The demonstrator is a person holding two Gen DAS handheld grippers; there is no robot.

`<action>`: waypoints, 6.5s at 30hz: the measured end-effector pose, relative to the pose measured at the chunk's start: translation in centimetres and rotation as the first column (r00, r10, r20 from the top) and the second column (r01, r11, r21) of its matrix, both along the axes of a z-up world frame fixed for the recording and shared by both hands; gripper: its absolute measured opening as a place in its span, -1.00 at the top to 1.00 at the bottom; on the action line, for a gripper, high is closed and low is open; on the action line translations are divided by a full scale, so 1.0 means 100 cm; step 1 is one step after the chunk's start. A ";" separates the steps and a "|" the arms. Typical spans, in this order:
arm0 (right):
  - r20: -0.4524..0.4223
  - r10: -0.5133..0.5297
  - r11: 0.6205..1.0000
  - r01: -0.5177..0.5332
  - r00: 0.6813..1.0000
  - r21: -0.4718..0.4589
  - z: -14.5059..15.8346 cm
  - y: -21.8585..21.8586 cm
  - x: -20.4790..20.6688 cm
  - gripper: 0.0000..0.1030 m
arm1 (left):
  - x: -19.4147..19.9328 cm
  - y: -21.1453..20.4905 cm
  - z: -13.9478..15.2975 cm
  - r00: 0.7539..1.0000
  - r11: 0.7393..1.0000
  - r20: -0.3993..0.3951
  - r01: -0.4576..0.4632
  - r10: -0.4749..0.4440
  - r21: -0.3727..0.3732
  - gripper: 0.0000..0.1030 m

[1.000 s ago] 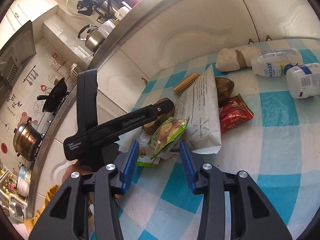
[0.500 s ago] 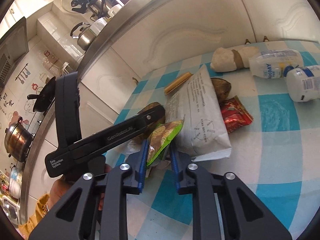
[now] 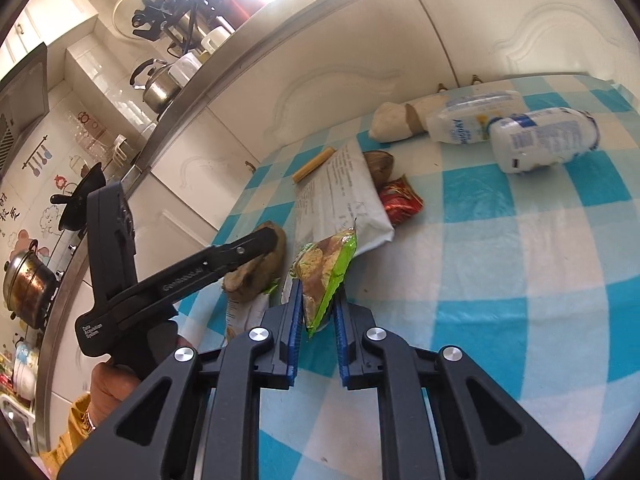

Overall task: Collect trash
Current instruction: 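Grasp the potato with the left gripper while the right gripper grasps a green wrapper, then carry potato and wrapper over the red bucket and open both grippers, then move both grippers back toward the remaining green snack wrapper on the table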

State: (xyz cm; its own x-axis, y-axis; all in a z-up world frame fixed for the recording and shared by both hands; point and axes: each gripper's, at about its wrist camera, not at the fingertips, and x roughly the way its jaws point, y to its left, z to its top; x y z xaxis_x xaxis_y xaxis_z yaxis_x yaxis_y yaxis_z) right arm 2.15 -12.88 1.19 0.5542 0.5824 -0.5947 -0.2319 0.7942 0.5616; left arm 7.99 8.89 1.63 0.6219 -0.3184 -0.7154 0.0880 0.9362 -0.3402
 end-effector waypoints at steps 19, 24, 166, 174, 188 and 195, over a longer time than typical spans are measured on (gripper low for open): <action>0.018 -0.019 1.000 0.020 1.000 -0.023 0.010 -0.015 -0.042 0.70 | -0.063 0.004 0.030 0.997 1.000 0.076 0.029 -0.029 0.008 -0.62; 0.009 -0.024 0.999 0.025 1.000 -0.029 0.008 -0.019 -0.050 0.70 | -0.057 -0.032 0.018 0.988 0.975 0.064 0.129 -0.142 0.179 -0.68; 0.278 0.124 0.985 -0.152 0.953 0.082 0.036 0.079 -0.071 -0.91 | -0.228 0.157 0.027 0.963 0.970 0.109 -0.244 0.245 -0.022 -0.74; 0.259 0.023 0.984 -0.068 0.966 0.165 0.027 0.021 -0.055 -0.91 | -0.209 0.096 0.030 0.990 0.994 0.098 -0.102 0.098 0.046 -0.74; 0.167 -0.109 0.950 0.053 0.980 0.309 0.006 -0.064 -0.037 -0.91 | -0.162 0.003 0.011 0.999 0.997 -0.011 0.033 -0.032 0.067 -0.74; 0.099 -0.187 0.929 0.143 0.977 0.341 -0.003 -0.100 -0.034 -0.91 | -0.144 -0.018 0.010 0.999 0.995 -0.007 0.035 -0.034 0.089 -0.74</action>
